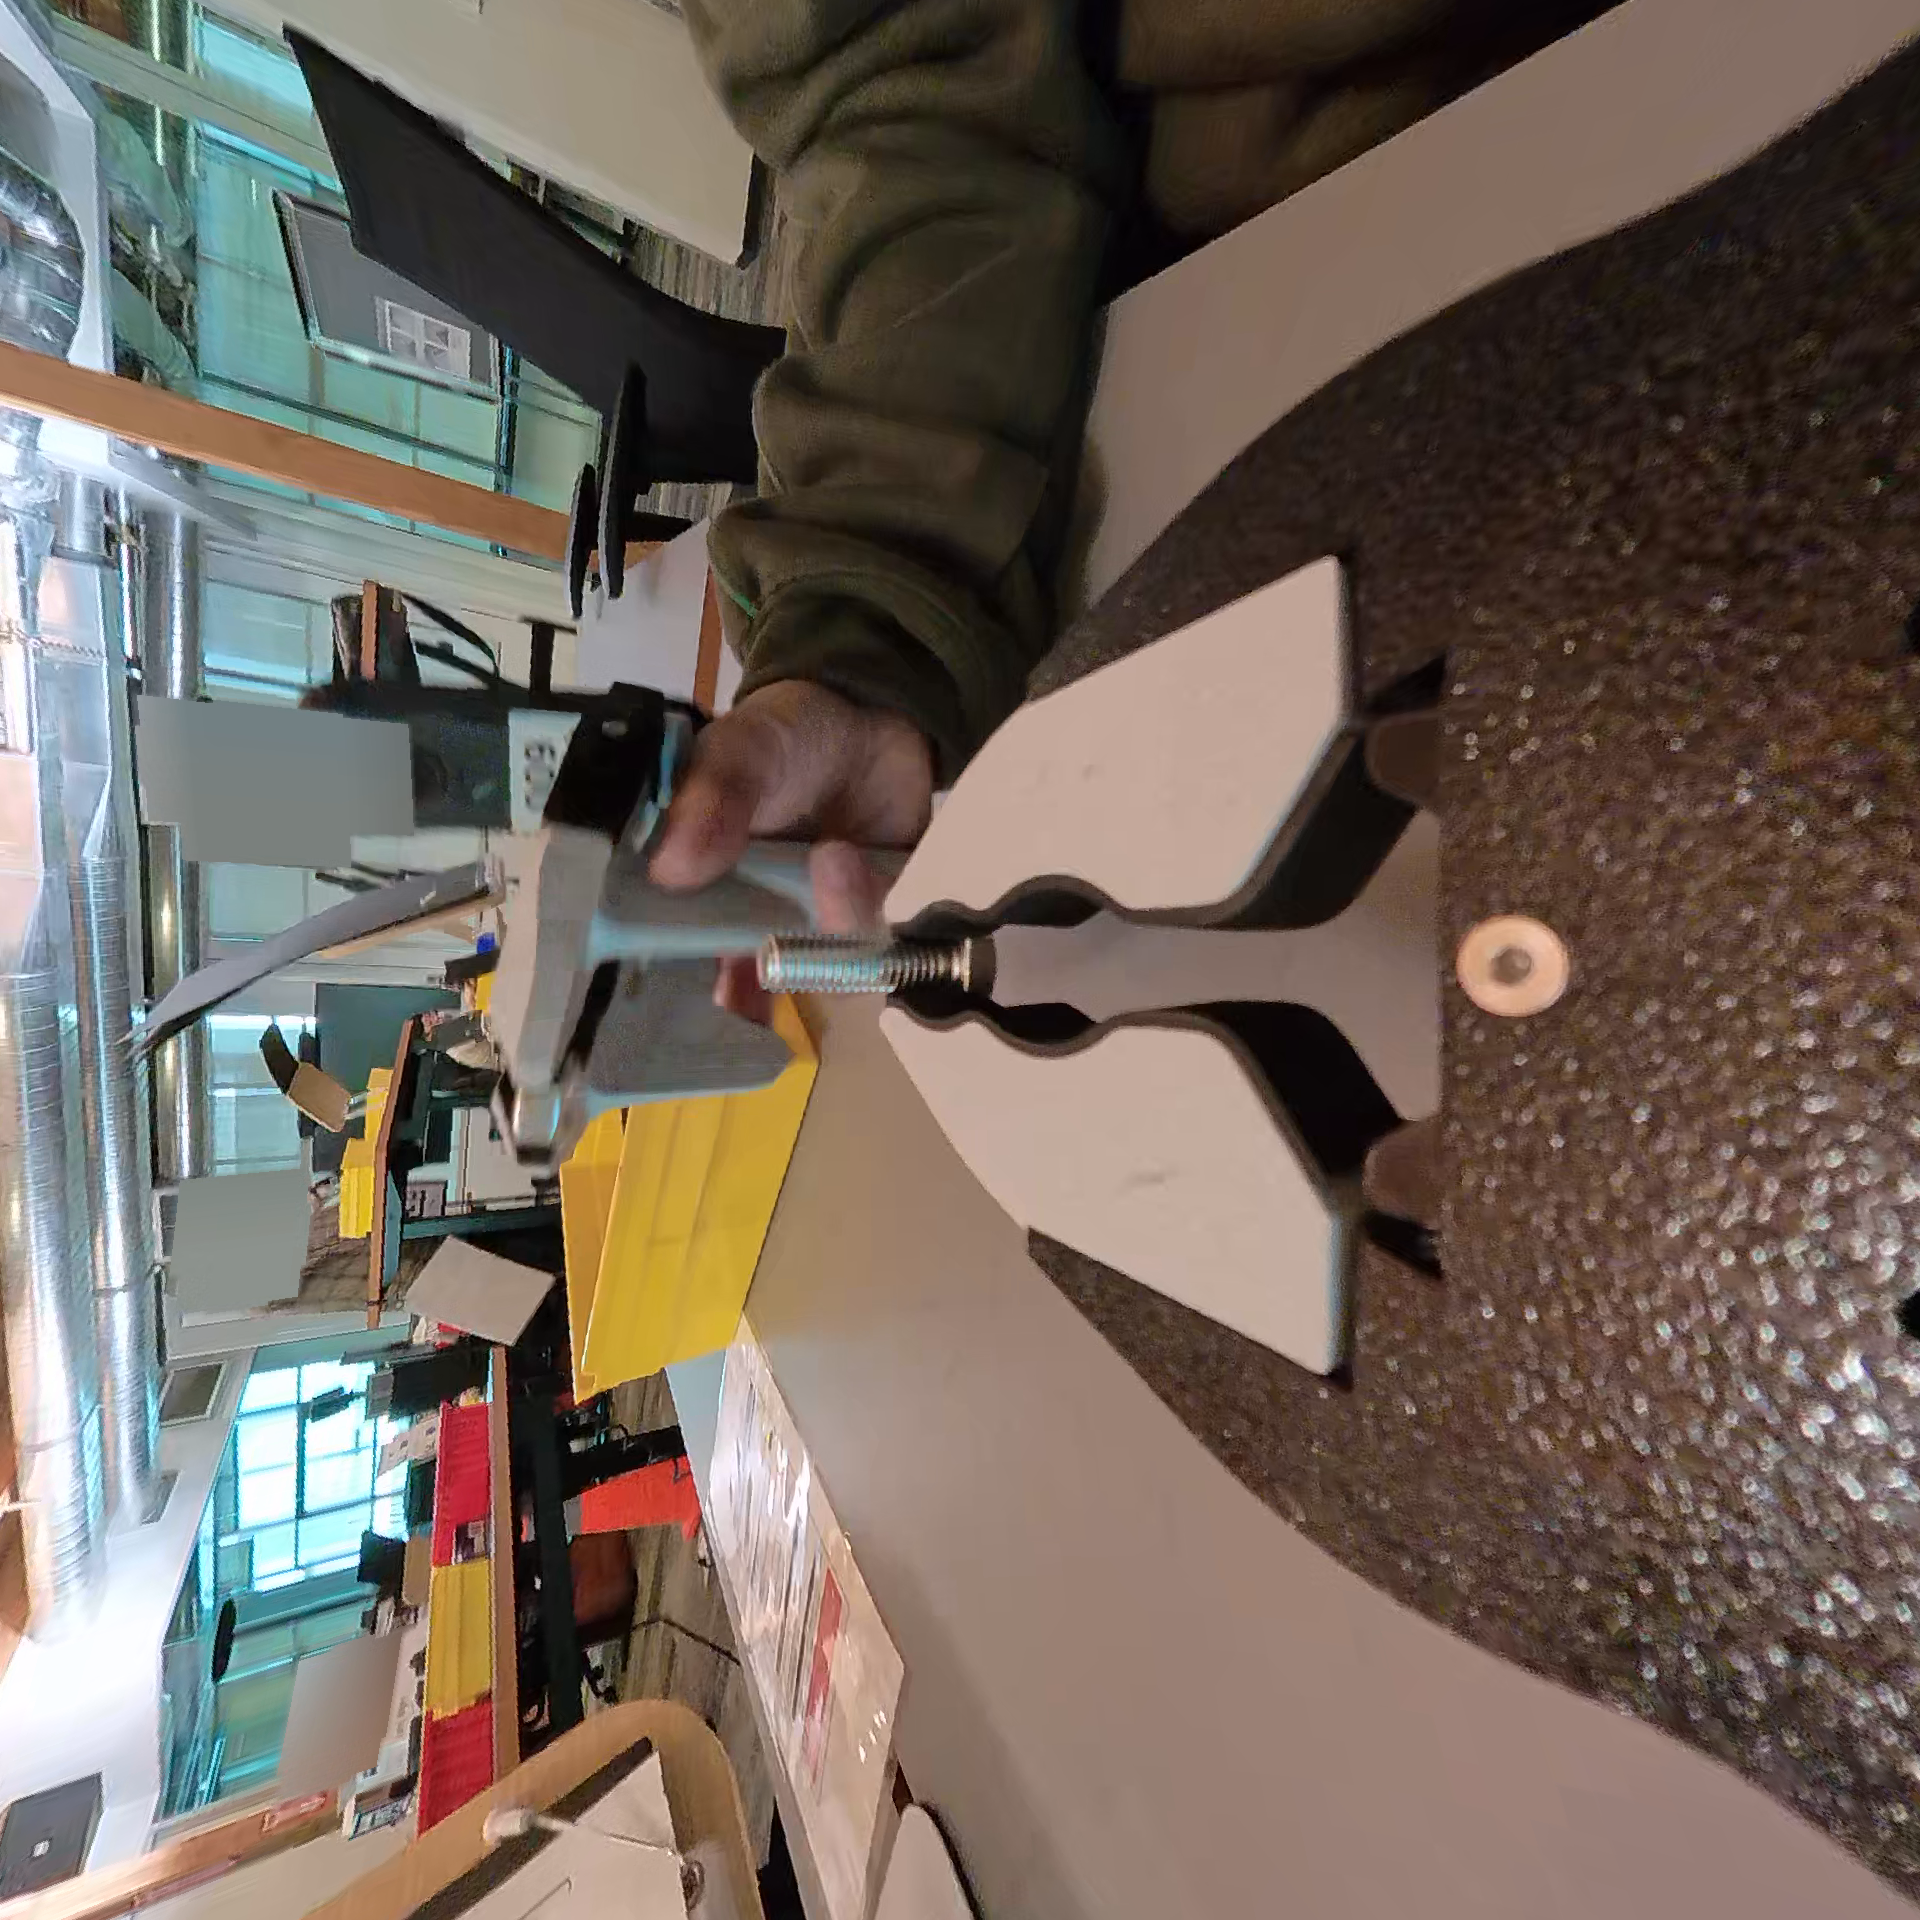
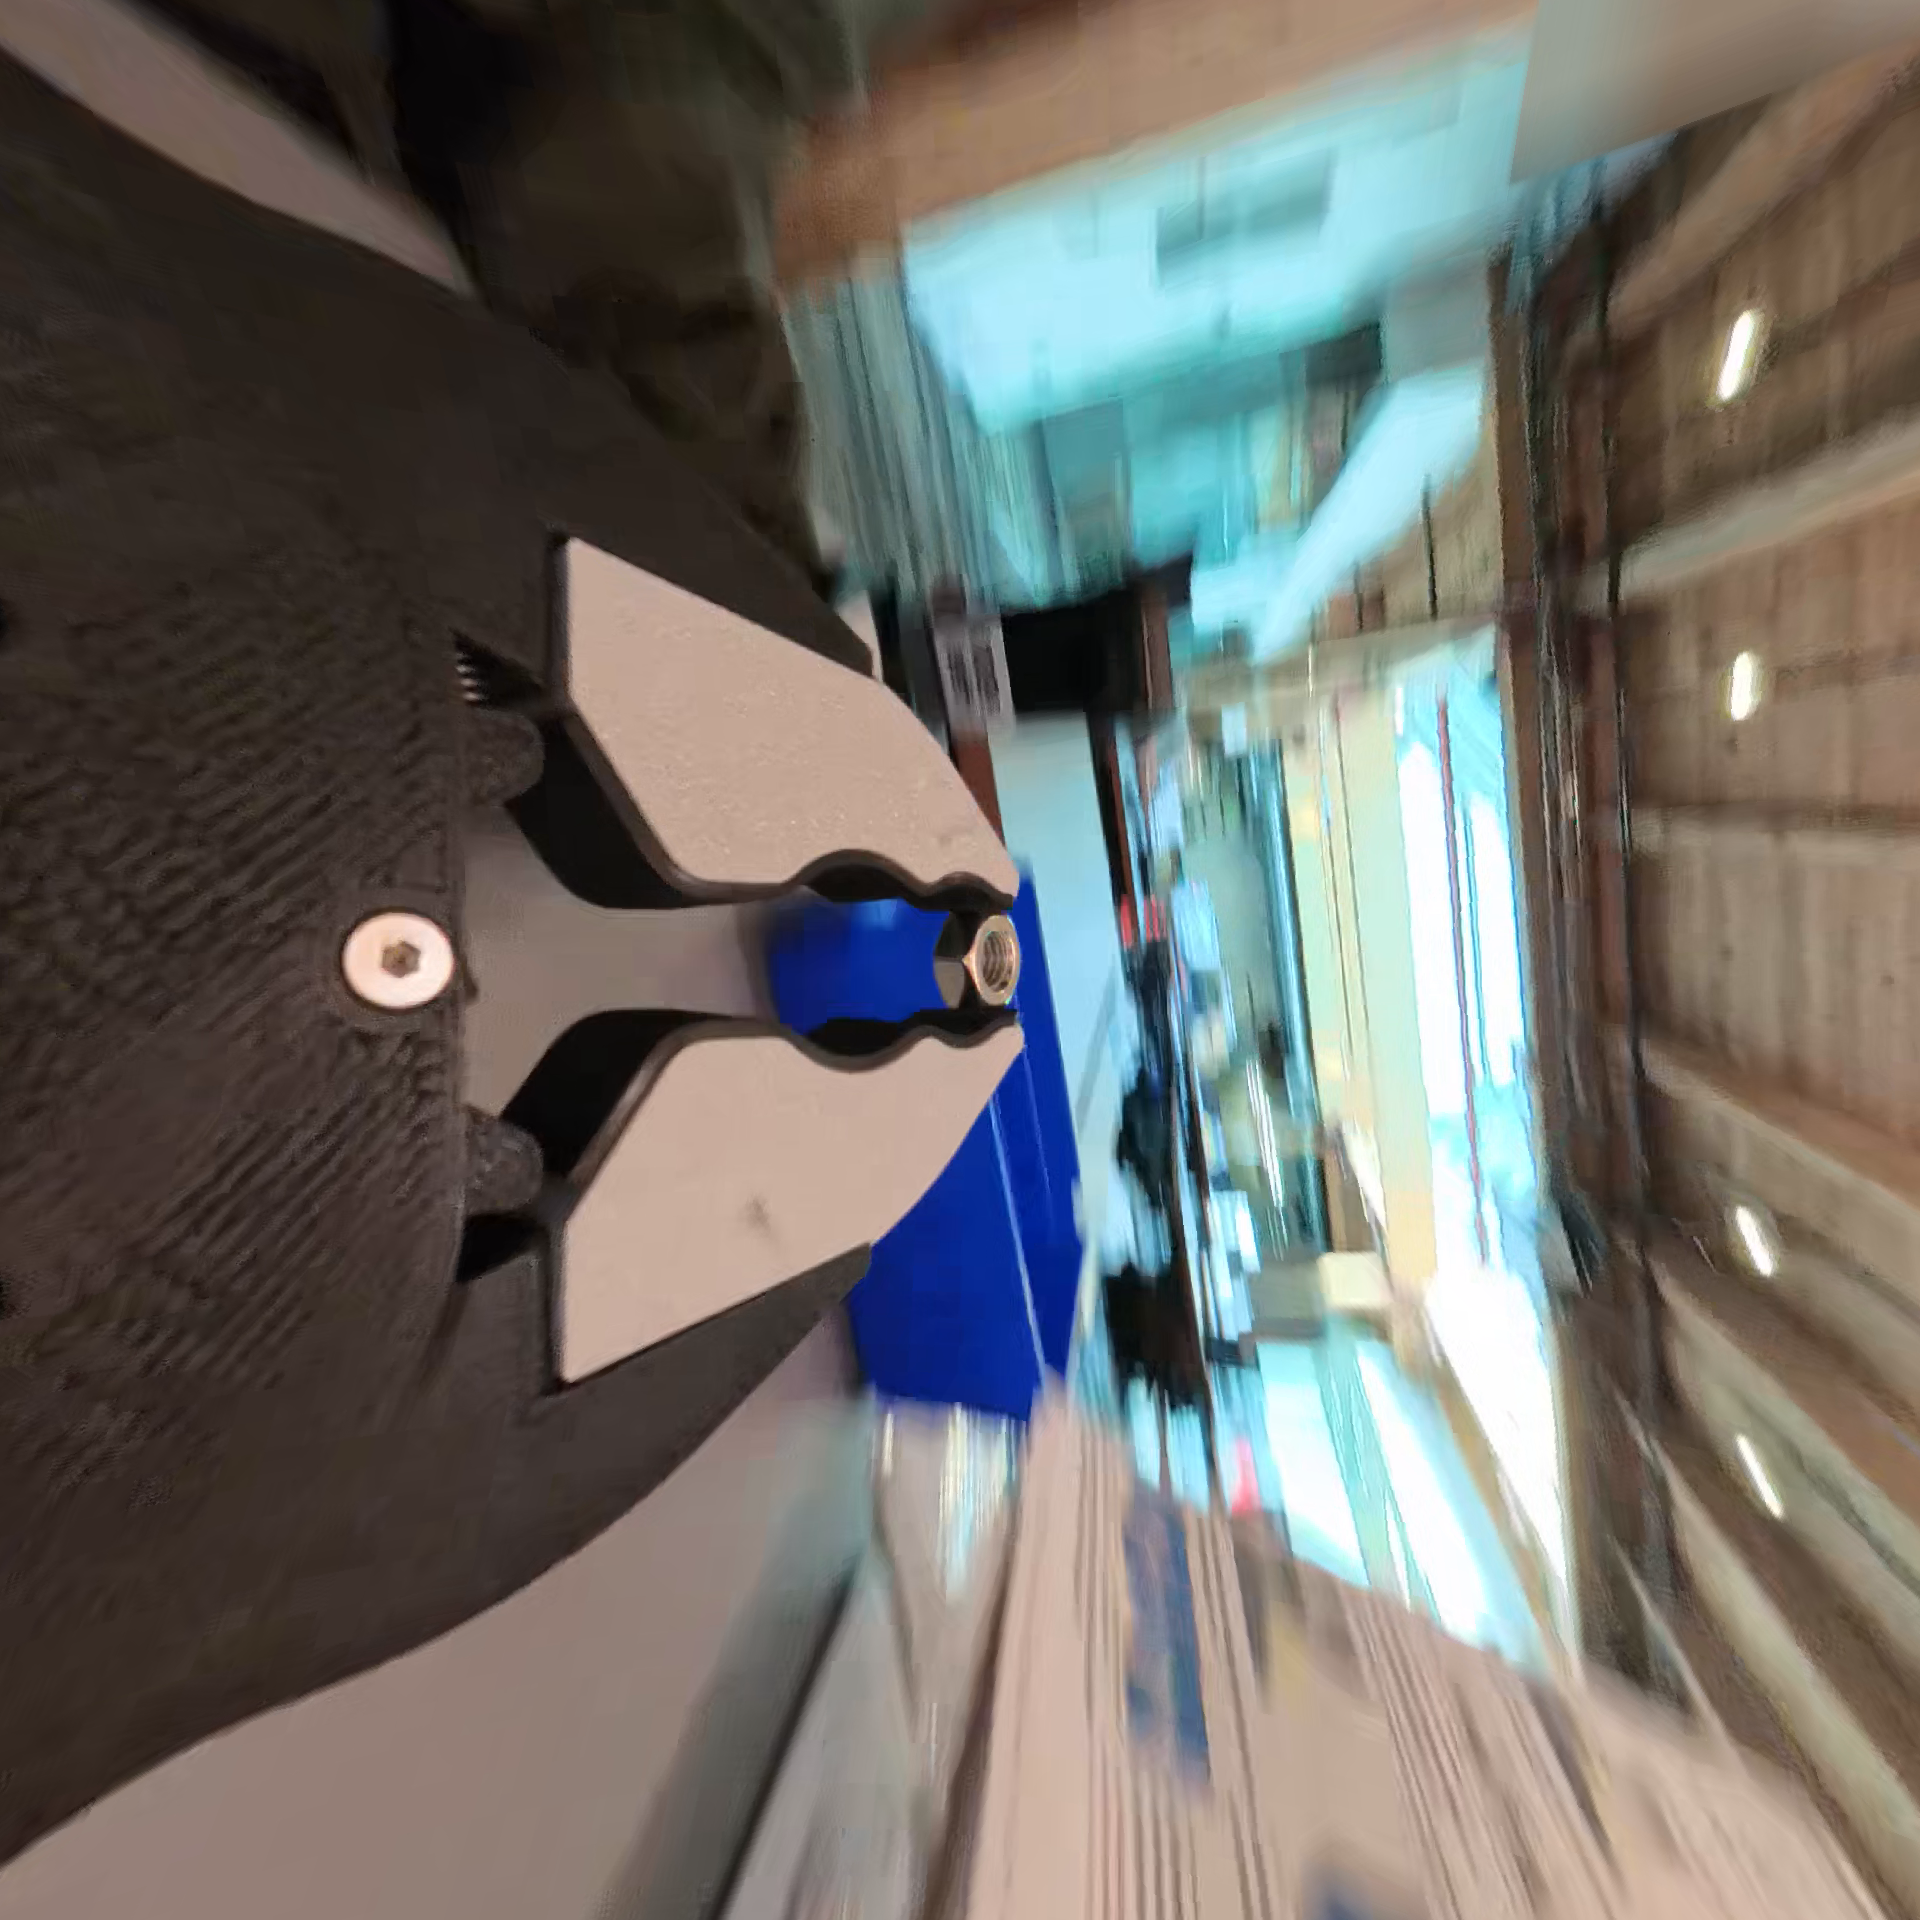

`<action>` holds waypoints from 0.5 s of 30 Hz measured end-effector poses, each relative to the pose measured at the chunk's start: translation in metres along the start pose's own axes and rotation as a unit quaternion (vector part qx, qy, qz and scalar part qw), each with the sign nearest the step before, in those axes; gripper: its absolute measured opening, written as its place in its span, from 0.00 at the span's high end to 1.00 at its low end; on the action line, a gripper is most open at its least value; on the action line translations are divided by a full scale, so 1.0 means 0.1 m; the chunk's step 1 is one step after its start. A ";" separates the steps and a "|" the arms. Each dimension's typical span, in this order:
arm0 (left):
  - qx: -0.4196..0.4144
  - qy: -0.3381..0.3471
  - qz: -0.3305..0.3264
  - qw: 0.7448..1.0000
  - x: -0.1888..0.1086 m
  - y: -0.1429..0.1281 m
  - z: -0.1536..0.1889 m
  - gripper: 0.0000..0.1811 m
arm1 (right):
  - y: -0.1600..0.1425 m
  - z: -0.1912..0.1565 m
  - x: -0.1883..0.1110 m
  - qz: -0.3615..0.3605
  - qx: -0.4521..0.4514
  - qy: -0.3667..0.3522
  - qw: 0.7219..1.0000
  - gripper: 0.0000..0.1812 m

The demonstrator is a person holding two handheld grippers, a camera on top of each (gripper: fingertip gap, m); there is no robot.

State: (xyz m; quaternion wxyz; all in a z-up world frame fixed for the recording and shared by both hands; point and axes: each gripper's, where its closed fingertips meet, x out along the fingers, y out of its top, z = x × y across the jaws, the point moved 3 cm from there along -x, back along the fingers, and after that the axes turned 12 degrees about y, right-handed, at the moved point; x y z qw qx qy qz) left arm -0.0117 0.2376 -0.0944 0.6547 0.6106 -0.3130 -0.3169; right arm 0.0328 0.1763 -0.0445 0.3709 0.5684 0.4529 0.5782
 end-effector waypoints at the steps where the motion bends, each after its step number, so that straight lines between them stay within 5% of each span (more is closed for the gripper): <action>1: 0.004 0.002 -0.002 1.000 0.00 0.00 0.00 0.95 | 0.06 0.18 -0.14 -0.004 -0.041 -0.091 0.995 0.90; 3: 0.010 -0.001 -0.005 1.000 0.01 -0.01 0.02 0.95 | 0.26 0.49 -0.59 -0.027 -0.140 -0.288 0.947 0.90; 6: 0.010 0.001 -0.005 1.000 0.01 -0.01 0.01 0.95 | 0.59 0.73 -1.53 -0.115 -0.249 -0.534 0.800 0.90; 9: 0.006 0.000 0.000 1.000 0.00 0.00 0.01 0.95 | 0.56 0.90 -2.43 -0.248 -0.217 -0.648 0.686 0.90; 11: 0.004 0.001 0.001 1.000 0.00 0.00 0.00 0.95 | 0.46 1.01 -2.82 -0.302 -0.170 -0.668 0.658 0.90; 15: 0.004 0.003 0.002 1.000 0.00 0.00 0.00 0.95 | 0.37 1.18 -2.99 -0.333 -0.161 -0.640 0.673 0.90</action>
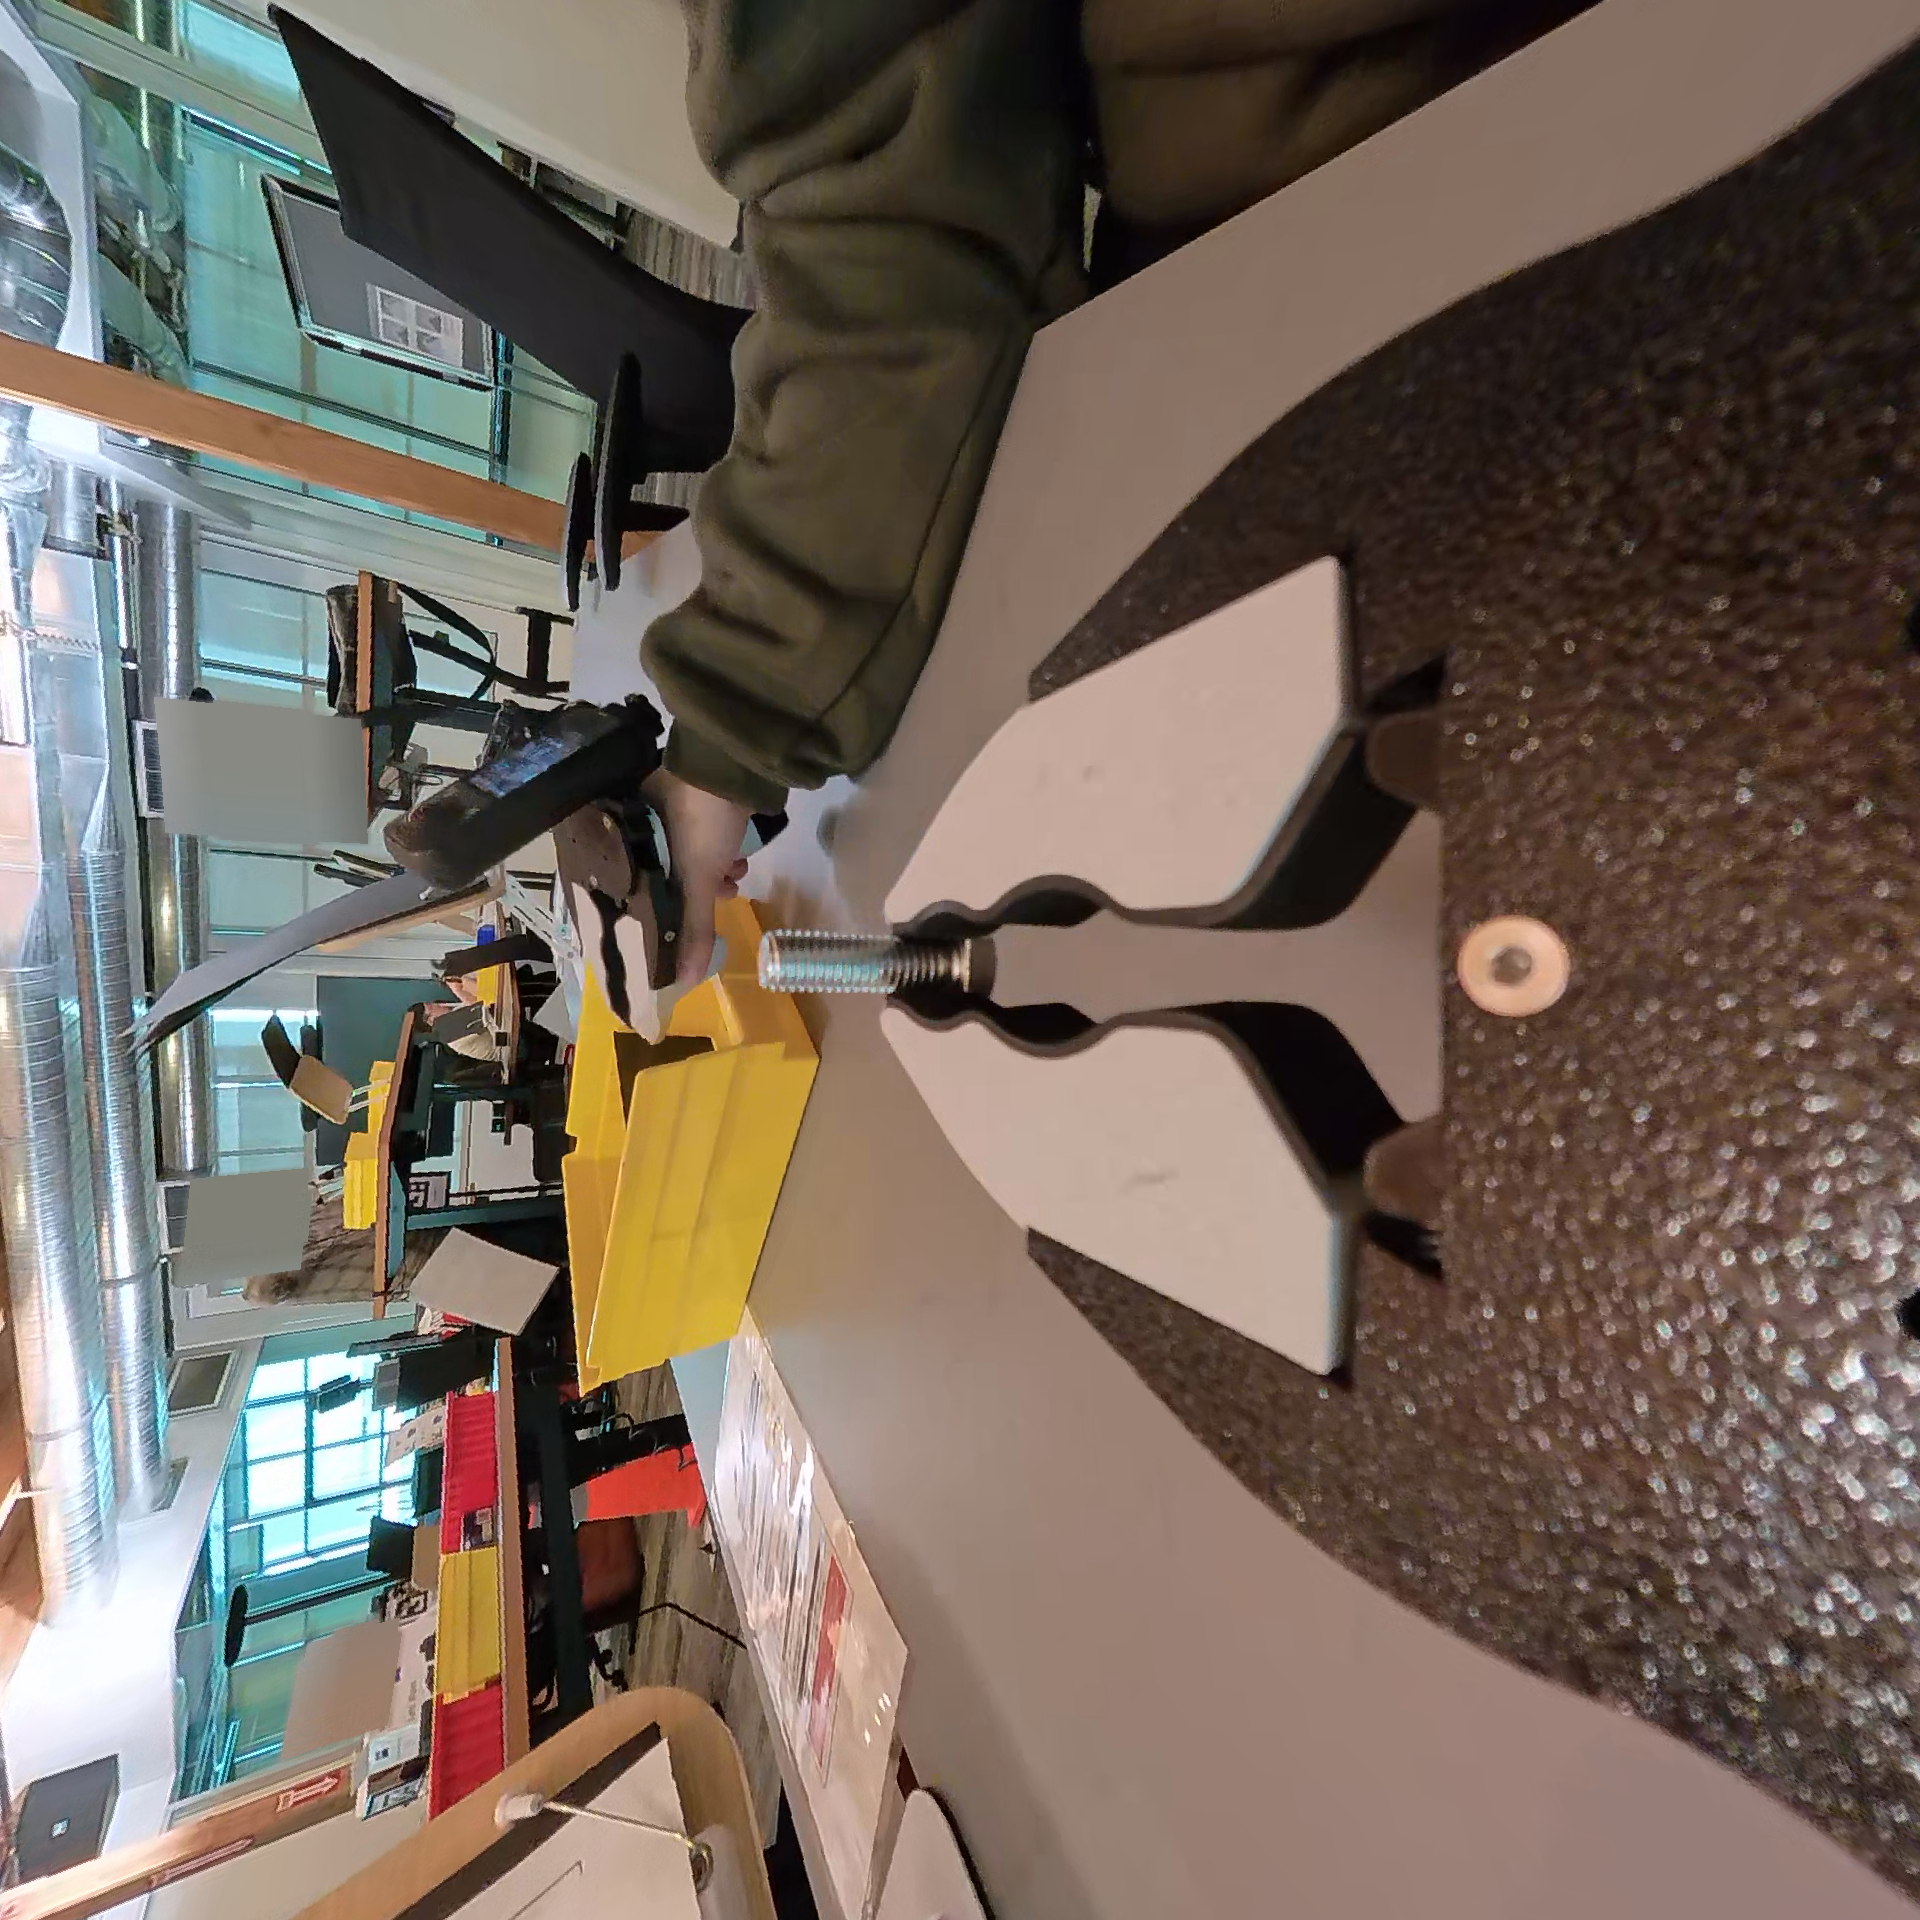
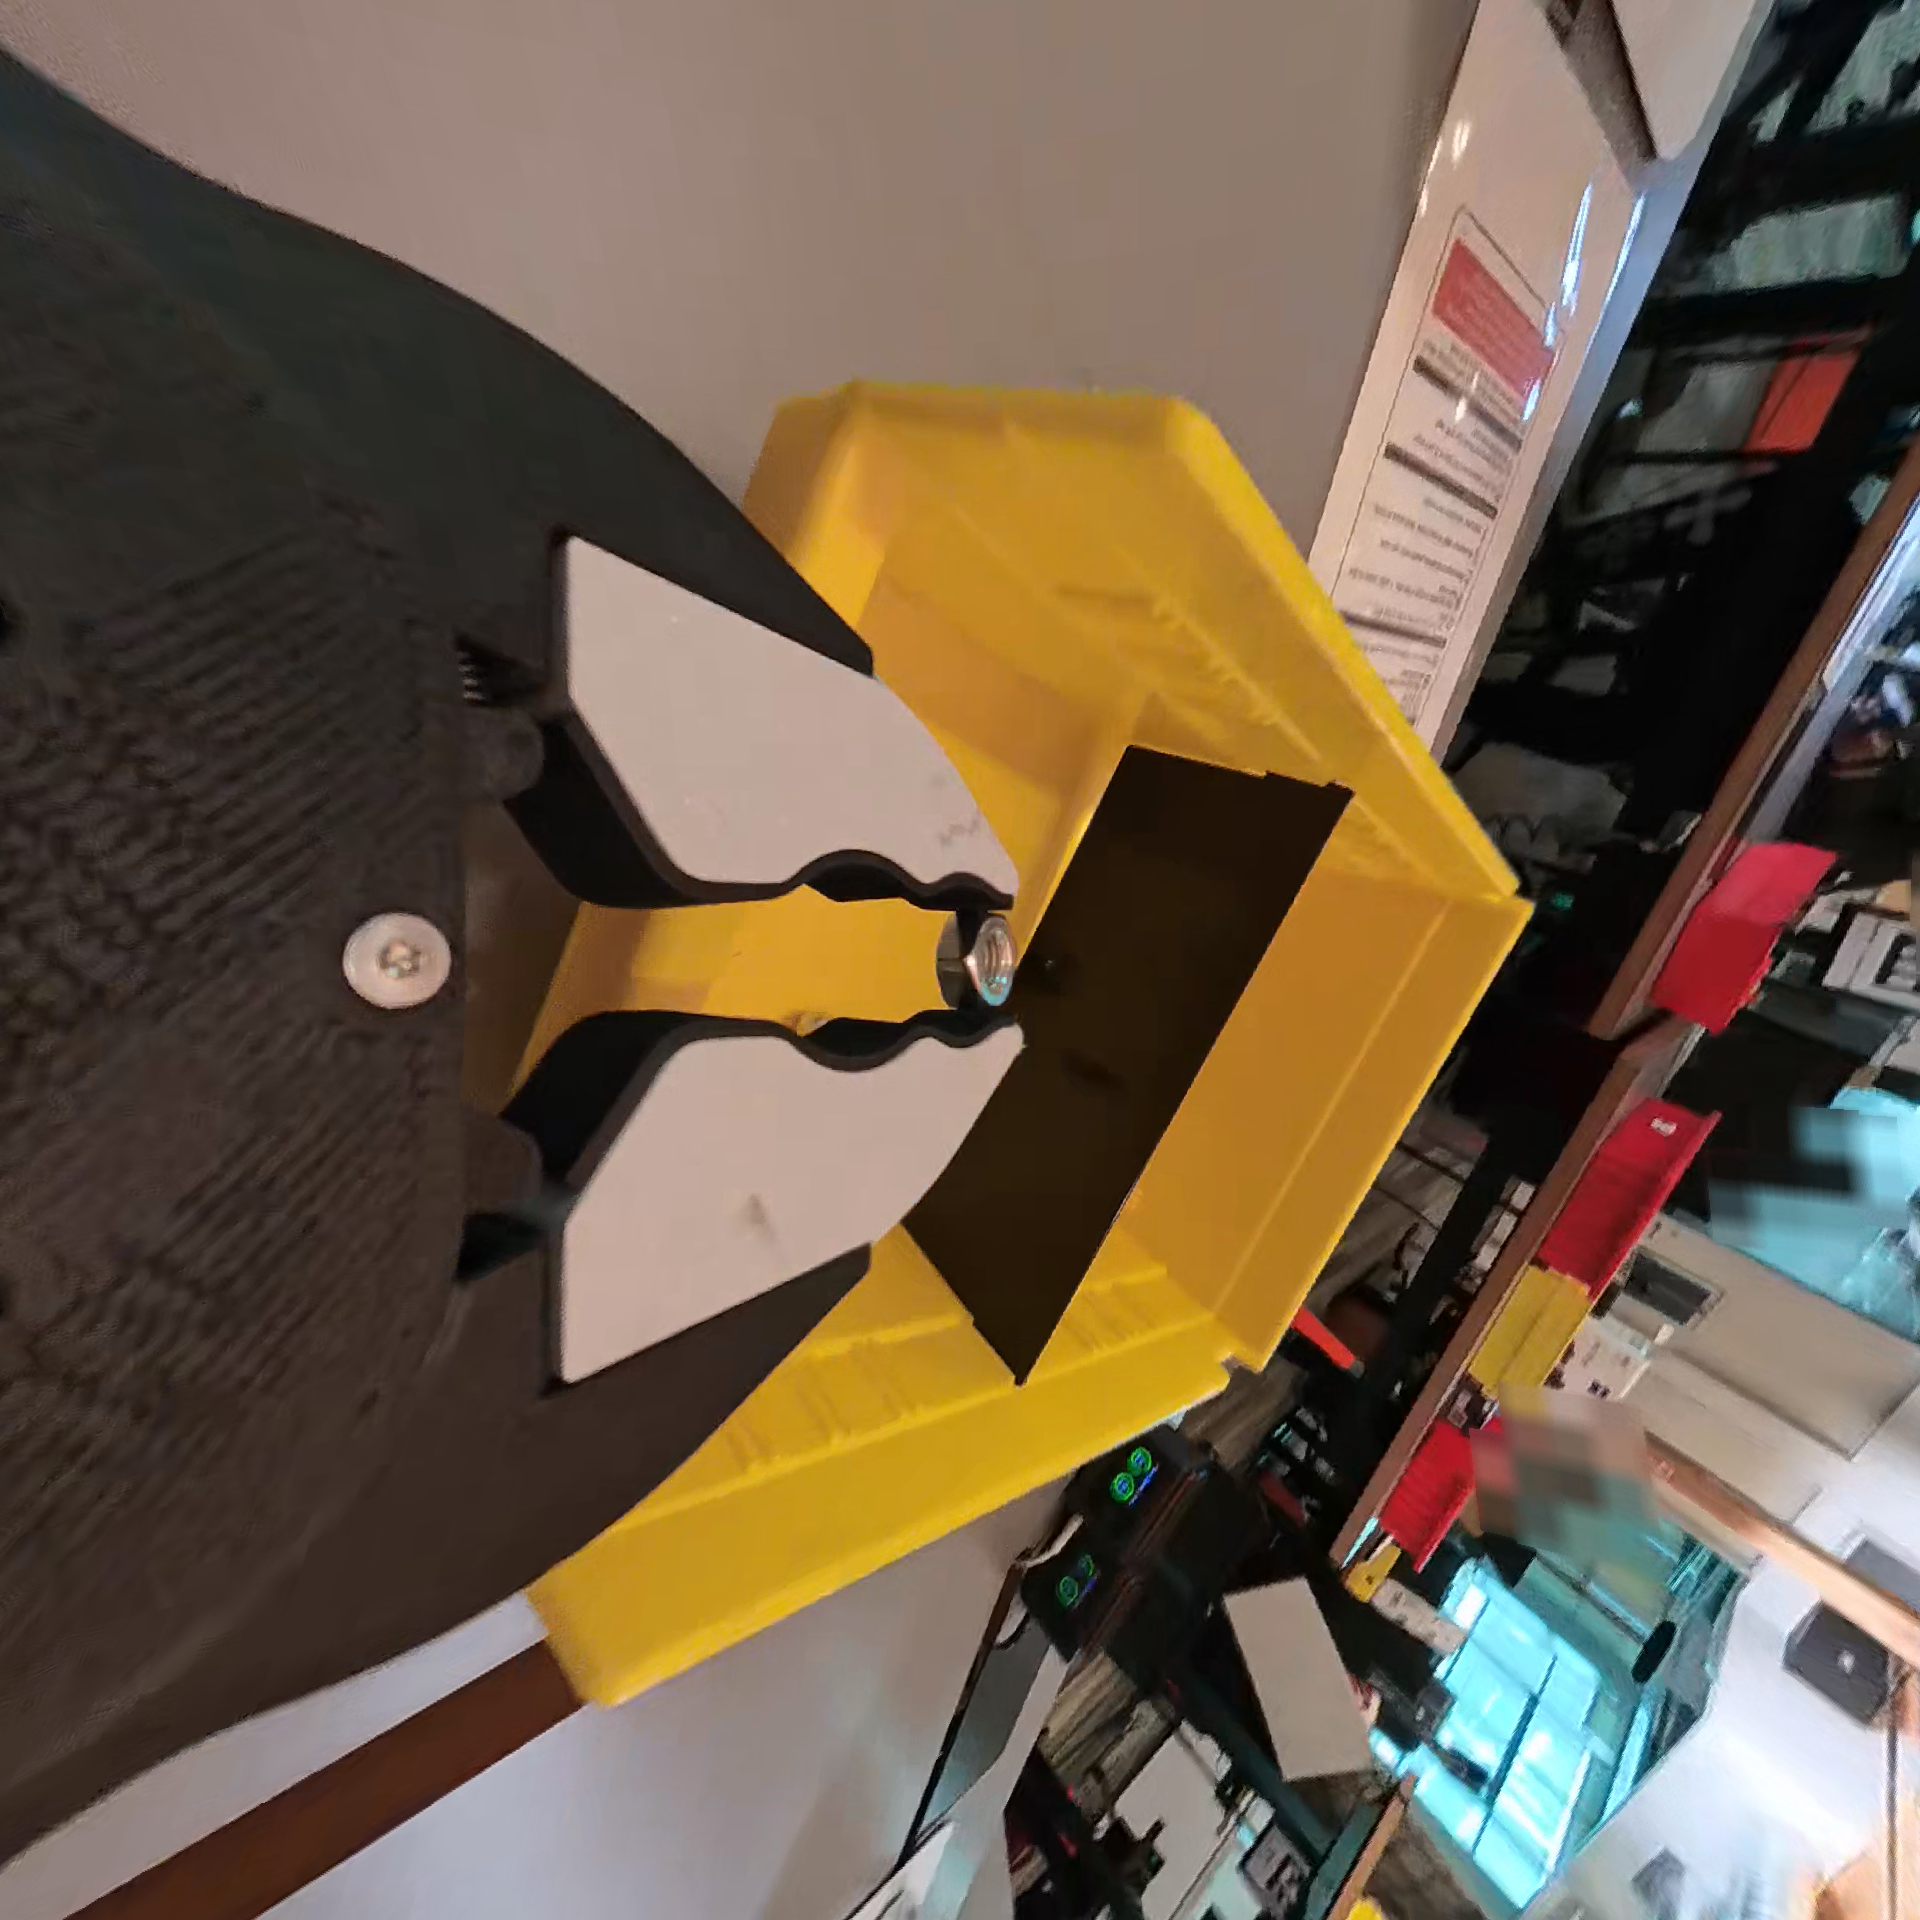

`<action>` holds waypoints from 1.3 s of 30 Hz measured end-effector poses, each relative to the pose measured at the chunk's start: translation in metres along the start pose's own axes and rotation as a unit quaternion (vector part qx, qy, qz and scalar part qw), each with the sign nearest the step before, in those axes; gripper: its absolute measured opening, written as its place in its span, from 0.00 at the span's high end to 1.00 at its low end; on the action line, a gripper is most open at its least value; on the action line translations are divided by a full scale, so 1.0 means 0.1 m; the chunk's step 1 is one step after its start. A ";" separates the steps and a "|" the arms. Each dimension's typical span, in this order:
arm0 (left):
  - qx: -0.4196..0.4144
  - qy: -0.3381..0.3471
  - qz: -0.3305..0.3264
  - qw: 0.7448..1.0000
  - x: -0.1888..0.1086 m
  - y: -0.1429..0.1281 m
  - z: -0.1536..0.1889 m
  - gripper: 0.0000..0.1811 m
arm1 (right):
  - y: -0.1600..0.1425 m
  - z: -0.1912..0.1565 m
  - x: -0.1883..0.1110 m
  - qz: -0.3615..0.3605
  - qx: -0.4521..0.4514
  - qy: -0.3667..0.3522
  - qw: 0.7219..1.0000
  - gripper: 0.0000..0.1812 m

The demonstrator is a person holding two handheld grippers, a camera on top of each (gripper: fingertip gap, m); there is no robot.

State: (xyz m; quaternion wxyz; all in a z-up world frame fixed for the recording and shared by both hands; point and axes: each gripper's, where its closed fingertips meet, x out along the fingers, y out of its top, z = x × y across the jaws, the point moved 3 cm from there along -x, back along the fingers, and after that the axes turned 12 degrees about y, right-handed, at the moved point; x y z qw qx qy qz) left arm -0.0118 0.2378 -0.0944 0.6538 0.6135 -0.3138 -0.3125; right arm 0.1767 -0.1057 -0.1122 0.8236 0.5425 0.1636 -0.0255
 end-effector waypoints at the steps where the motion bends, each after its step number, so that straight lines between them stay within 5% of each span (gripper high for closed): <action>1: -0.001 0.002 0.001 1.000 0.00 0.00 -0.01 0.95 | 0.03 -0.01 0.02 0.013 -0.001 0.011 1.000 0.90; 7: -0.004 0.003 -0.004 1.000 0.01 0.00 -0.01 0.95 | 0.12 -0.06 -0.06 0.048 0.016 0.025 0.998 0.67; 10: -0.006 0.005 -0.007 1.000 0.02 -0.01 -0.01 0.95 | 0.44 -0.45 -0.23 0.140 0.033 0.117 0.983 0.65; 12: -0.005 0.007 -0.008 1.000 0.02 -0.01 -0.02 0.95 | 0.78 -1.03 -0.45 0.235 0.024 0.272 0.933 0.69; 15: -0.003 0.007 -0.010 1.000 0.02 -0.01 -0.01 0.95 | 1.08 -2.03 -0.92 0.288 0.039 0.536 0.793 0.72; 17: 0.000 0.007 -0.011 1.000 0.02 -0.01 0.00 0.95 | 1.18 -2.49 -1.15 0.297 0.037 0.613 0.731 0.76; 19: 0.001 0.006 -0.011 1.000 0.02 -0.01 0.00 0.95 | 1.19 -2.79 -1.31 0.296 0.003 0.642 0.707 0.82; 22: -0.001 0.005 -0.010 1.000 0.02 -0.01 0.01 0.95 | 1.19 -2.98 -1.35 0.285 -0.005 0.641 0.712 0.91; 29: 0.007 0.007 -0.015 1.000 0.03 -0.02 0.02 0.95 | 1.19 -3.05 -1.38 0.288 -0.014 0.648 0.705 0.95; 33: -0.008 0.035 0.011 0.999 0.03 0.03 -0.04 0.90 | 1.22 -3.00 -1.33 0.297 -0.020 0.619 0.727 0.95; 36: -0.013 0.056 0.027 0.998 0.01 0.06 -0.08 0.83 | 1.27 -2.60 -1.02 0.297 -0.023 0.489 0.820 0.95; 39: 0.004 0.062 0.030 0.998 -0.02 0.06 -0.06 0.83 | 1.27 -1.77 -0.60 0.242 -0.013 0.322 0.915 0.95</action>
